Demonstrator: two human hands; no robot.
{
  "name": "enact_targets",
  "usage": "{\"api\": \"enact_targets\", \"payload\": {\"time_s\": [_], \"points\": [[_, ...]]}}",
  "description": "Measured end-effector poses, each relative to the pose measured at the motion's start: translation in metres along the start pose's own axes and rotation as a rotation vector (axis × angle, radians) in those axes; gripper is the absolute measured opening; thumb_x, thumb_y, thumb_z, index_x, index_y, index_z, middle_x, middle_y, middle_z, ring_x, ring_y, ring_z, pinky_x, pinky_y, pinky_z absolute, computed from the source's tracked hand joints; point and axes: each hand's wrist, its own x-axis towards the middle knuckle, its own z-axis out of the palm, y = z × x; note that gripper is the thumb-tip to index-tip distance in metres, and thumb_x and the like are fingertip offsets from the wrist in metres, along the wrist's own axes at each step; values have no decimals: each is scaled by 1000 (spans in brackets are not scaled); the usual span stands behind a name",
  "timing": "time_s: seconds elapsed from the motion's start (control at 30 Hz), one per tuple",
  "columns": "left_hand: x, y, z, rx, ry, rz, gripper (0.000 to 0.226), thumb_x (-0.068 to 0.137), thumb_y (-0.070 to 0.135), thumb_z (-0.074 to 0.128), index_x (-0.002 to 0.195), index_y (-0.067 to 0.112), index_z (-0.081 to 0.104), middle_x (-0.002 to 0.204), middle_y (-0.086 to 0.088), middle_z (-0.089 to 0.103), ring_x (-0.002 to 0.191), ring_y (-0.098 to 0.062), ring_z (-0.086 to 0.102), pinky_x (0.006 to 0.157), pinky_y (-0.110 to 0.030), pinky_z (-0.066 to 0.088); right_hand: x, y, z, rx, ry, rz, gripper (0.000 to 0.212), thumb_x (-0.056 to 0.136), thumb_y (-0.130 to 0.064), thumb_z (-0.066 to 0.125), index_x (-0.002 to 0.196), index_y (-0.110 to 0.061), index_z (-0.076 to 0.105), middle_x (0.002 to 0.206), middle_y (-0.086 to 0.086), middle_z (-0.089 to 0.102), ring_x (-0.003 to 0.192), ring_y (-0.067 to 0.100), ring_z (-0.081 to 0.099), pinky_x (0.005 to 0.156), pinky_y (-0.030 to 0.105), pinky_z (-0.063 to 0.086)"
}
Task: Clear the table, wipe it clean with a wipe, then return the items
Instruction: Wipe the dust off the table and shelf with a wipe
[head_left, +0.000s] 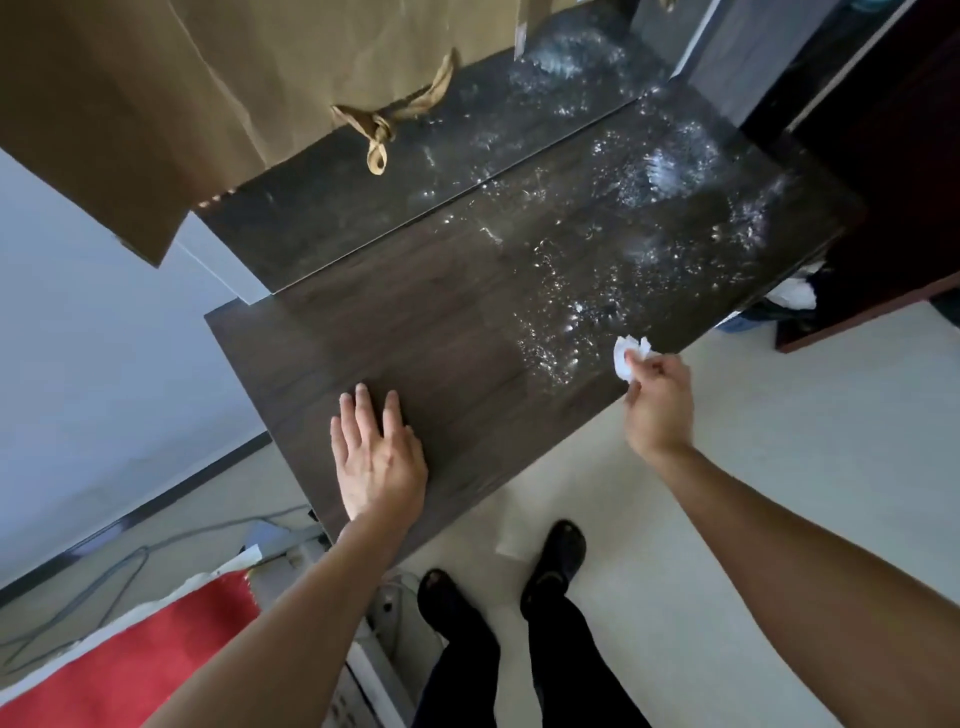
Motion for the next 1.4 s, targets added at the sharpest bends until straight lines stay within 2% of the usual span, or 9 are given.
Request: {"api": "enact_targets", "payload": {"time_s": [0.17,0.3,0.47,0.6,0.7,0.9,1.13,1.23,1.4], "points": [[15,20,8,-23,30,-66,48,97,24,39,142,9,36,155,-18,19,144,-33,10,118,-45,7,-62,-73,20,92,-161,-310,30,93,-9,42,67,-18,55,62,3,38,59,14,38,52,34,34],[17,25,13,4,48,-82,49,97,25,35,143,9,33,156,-17,17,145,-31,7,118,-44,4,-68,-55,18,74,-293,-607,28,84,-2,49,105,-13,63,86,6,55,77,21,48,65,32,44],[18,25,16,20,77,-99,49,96,25,34,142,9,36,155,-18,20,144,-32,9,118,-44,6,26,-23,17,-13,-34,-243,37,80,8,57,113,-9,60,87,15,53,78,33,52,63,45,52],[16,26,15,27,95,-105,51,93,28,30,139,8,40,153,-19,23,143,-34,13,117,-46,10,-37,-61,14,90,-330,-469,9,91,-10,53,94,-12,60,80,9,53,71,23,49,61,35,44],[17,29,13,23,104,-106,52,92,30,27,138,8,41,152,-19,25,142,-35,15,117,-47,13,-31,-46,12,62,-410,-740,30,86,-8,50,114,-16,56,97,7,58,81,23,54,62,31,46],[18,30,12,25,139,-108,51,92,29,28,135,7,44,150,-20,30,142,-36,19,117,-46,13,90,-68,45,-54,-183,-417,33,80,7,49,110,0,60,90,18,52,81,35,51,67,44,50],[18,31,9,30,128,-117,50,92,28,29,135,7,45,150,-20,30,142,-36,20,117,-46,14,5,-65,29,-107,-434,-815,28,95,-48,42,71,-38,50,82,-17,52,77,3,50,70,25,37],[19,31,9,30,123,-120,50,93,28,28,135,8,45,150,-20,30,142,-36,19,117,-46,14,75,-73,55,-26,-353,-759,35,90,-16,35,109,-19,64,100,6,56,89,23,52,72,31,45],[19,30,8,34,116,-121,49,93,27,29,135,9,45,150,-19,31,142,-35,20,117,-46,15,98,-110,74,-20,-303,-495,43,75,10,47,113,-5,59,99,18,51,90,33,49,72,43,49]]}}
